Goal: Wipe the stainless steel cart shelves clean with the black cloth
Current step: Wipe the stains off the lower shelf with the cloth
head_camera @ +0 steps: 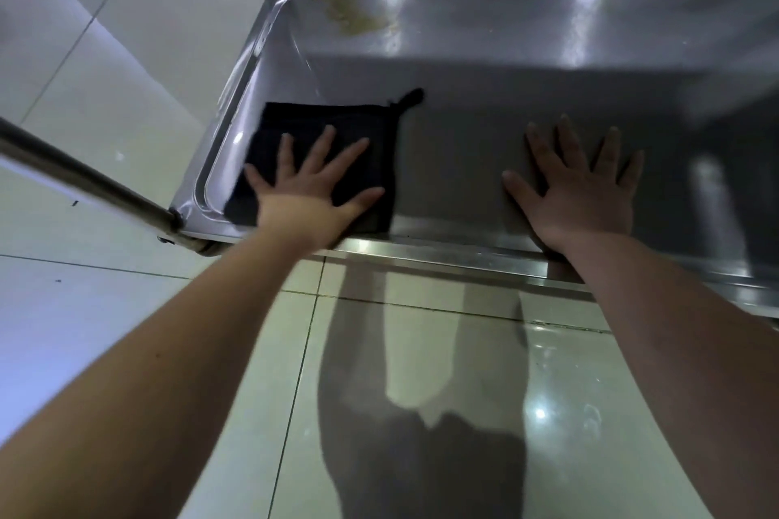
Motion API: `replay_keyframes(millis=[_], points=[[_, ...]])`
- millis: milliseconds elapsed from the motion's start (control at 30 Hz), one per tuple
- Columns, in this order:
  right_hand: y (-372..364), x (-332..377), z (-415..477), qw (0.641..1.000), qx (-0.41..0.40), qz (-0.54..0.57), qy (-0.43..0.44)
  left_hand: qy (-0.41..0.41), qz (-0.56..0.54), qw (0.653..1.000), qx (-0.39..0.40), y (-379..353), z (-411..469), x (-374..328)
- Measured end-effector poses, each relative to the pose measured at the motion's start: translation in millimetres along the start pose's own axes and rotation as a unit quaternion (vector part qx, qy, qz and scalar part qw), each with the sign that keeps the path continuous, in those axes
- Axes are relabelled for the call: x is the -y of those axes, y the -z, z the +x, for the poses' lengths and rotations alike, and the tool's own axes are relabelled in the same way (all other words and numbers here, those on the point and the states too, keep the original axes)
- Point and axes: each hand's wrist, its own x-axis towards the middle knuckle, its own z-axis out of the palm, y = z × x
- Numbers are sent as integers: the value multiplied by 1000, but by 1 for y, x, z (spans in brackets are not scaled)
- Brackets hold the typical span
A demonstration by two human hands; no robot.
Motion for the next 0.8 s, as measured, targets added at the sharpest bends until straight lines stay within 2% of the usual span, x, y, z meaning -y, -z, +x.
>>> replay_keyframes(millis=[100, 167, 433, 633, 800], points=[[1, 2, 0, 1000, -3, 1, 1, 57, -8, 998, 28, 12, 1, 62], [2, 3, -1, 1000, -3, 0, 1, 64, -4, 998, 30, 13, -3, 75], [-1, 2, -2, 1000, -9, -15, -2, 8, 6, 1000, 9, 0, -3, 35], [-3, -1, -1, 1000, -12, -6, 0, -20, -5, 1000, 5, 13, 61, 30], [-2, 1, 0, 1000, -18, 3, -4, 7, -14, 999, 35, 31, 112, 33]])
